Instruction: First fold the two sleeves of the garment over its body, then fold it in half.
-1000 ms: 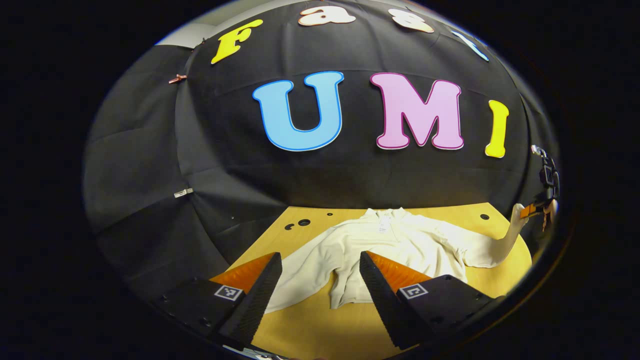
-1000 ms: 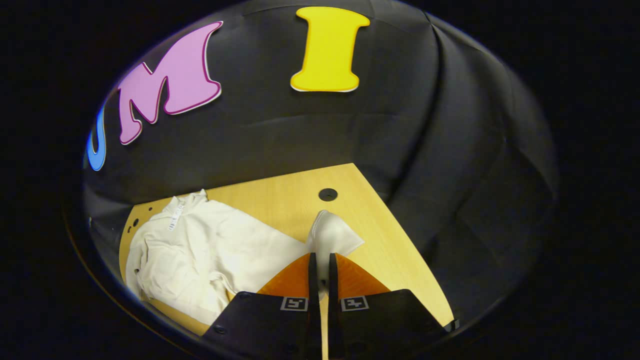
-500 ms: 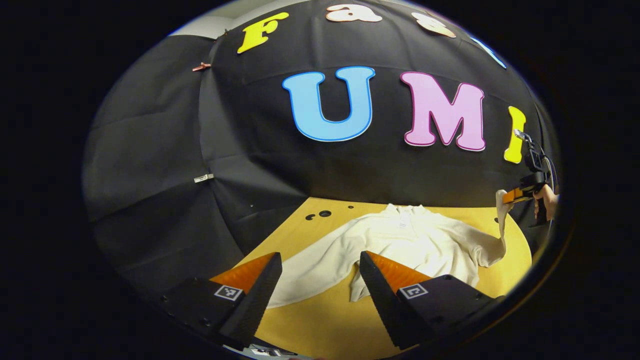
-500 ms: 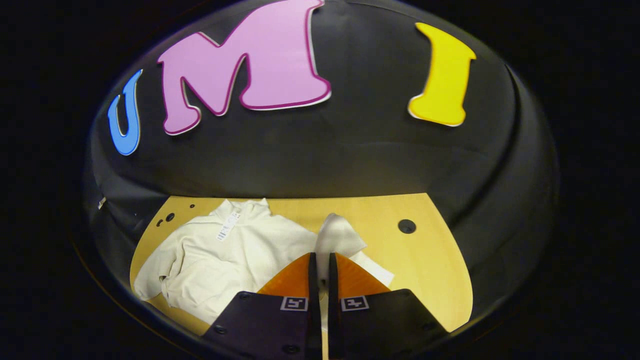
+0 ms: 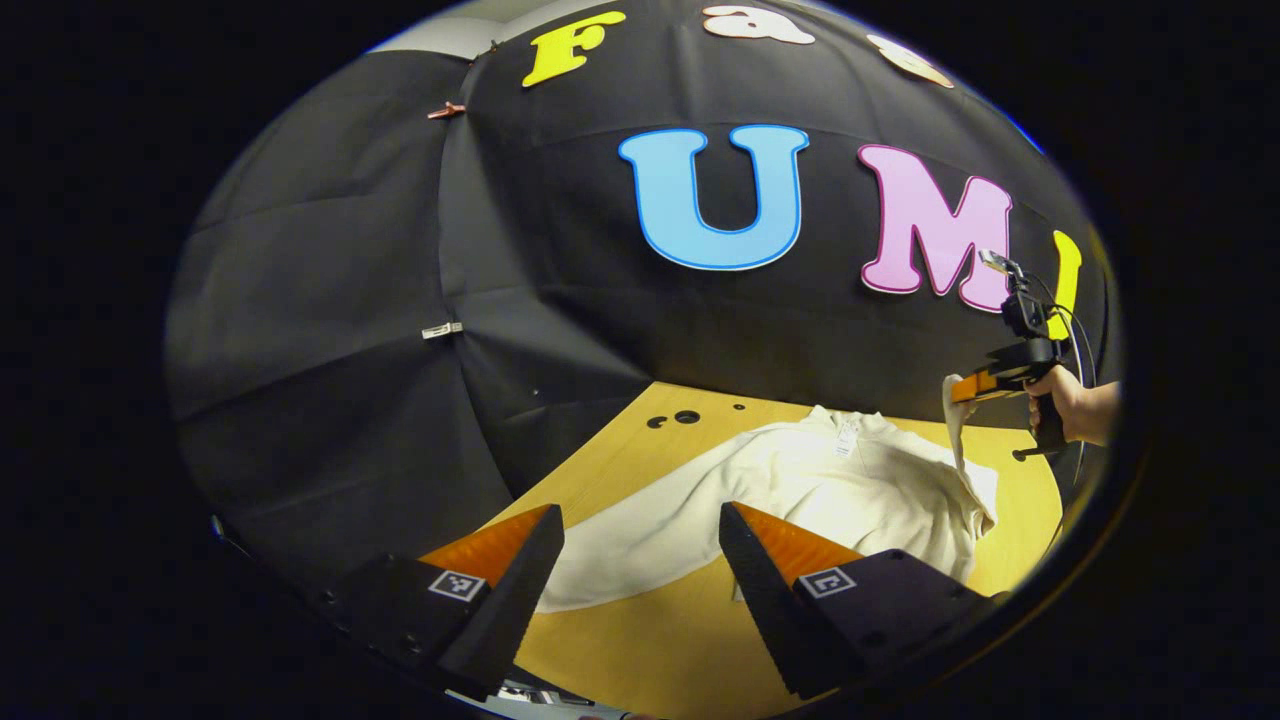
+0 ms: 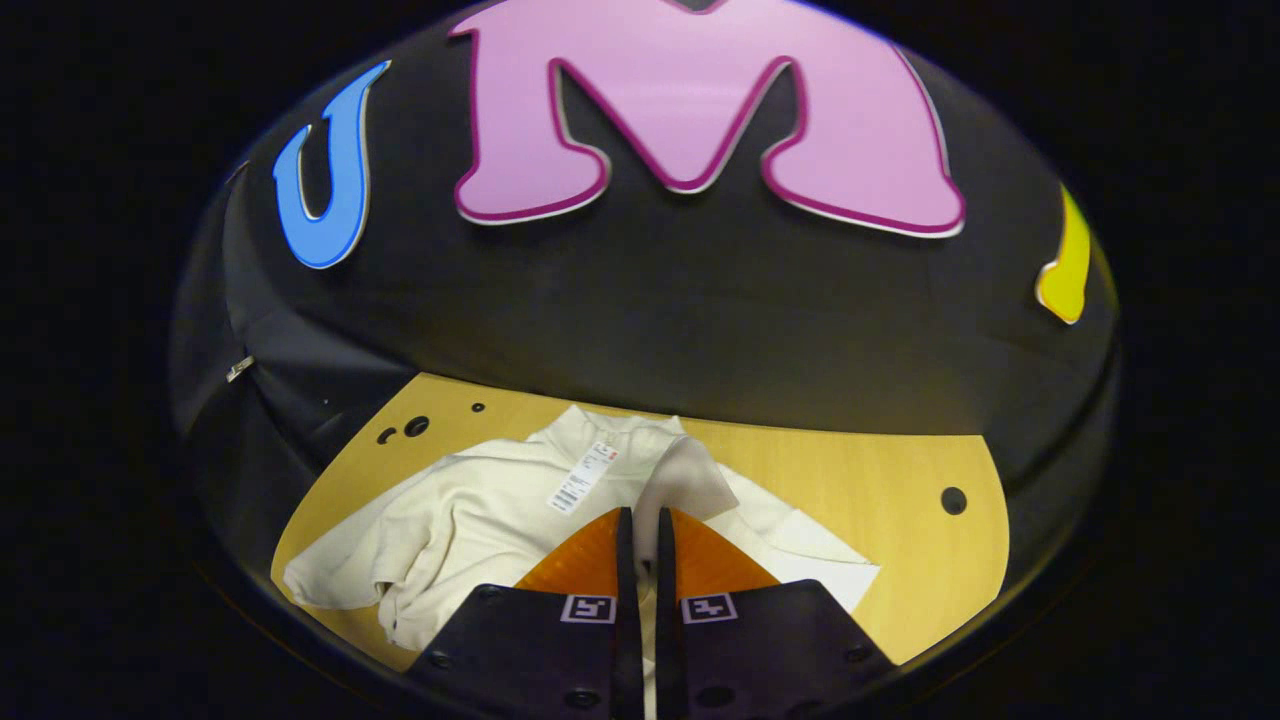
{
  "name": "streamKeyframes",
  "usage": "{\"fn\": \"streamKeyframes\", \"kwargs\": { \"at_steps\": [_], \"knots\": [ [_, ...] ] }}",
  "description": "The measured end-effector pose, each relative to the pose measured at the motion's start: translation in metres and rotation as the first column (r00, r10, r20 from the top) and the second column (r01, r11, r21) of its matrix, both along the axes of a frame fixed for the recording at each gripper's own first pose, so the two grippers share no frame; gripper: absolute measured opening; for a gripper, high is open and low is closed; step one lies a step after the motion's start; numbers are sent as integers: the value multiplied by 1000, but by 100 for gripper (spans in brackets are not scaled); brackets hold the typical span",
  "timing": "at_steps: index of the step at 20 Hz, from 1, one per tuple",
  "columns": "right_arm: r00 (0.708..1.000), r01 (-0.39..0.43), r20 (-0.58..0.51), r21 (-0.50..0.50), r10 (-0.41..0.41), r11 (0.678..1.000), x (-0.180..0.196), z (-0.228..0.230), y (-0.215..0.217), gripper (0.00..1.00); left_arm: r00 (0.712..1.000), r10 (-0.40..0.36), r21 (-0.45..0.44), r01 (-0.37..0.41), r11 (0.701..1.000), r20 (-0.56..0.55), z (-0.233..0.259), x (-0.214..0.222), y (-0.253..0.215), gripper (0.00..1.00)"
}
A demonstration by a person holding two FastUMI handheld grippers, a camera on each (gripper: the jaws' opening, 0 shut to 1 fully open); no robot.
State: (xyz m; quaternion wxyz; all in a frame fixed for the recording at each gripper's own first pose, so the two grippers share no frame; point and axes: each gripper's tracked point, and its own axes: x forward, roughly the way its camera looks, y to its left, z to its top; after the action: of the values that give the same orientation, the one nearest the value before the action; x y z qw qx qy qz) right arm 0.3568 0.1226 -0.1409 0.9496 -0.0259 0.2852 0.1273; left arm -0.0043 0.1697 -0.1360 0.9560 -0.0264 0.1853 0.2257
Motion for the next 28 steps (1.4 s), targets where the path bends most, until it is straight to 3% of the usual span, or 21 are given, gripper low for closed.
{"fn": "streamKeyframes", "kwargs": {
  "at_steps": [12,19,22,23,24,25,26,27,28],
  "knots": [
    [982,-175,-70,20,176,984,14,-60,176,9,989,141,-31,-142,989,-49,-28,-31,62,98],
    [969,-217,-135,-42,209,975,14,-119,217,10,990,131,-27,-132,991,-56,-34,-27,75,98],
    [967,-208,-151,15,208,978,12,-123,227,21,991,122,-47,-124,991,-58,-41,-24,73,98],
    [969,-198,-145,30,200,980,12,-115,226,34,991,120,-56,-123,991,-62,-45,-23,72,98],
    [972,-189,-136,39,192,981,12,-111,223,40,991,117,-62,-121,991,-63,-47,-21,71,98],
    [975,-180,-127,40,183,983,14,-105,219,37,991,115,-66,-119,991,-63,-50,-19,70,98],
    [978,-171,-114,39,175,984,13,-99,212,53,992,110,-71,-114,991,-61,-51,-16,70,98],
    [981,-162,-98,38,165,986,15,-93,204,59,993,103,-77,-107,991,-60,-52,-14,69,98],
    [986,-146,-83,32,148,989,16,-85,192,72,993,102,-88,-107,990,-63,-57,-10,70,98]
  ]
}}
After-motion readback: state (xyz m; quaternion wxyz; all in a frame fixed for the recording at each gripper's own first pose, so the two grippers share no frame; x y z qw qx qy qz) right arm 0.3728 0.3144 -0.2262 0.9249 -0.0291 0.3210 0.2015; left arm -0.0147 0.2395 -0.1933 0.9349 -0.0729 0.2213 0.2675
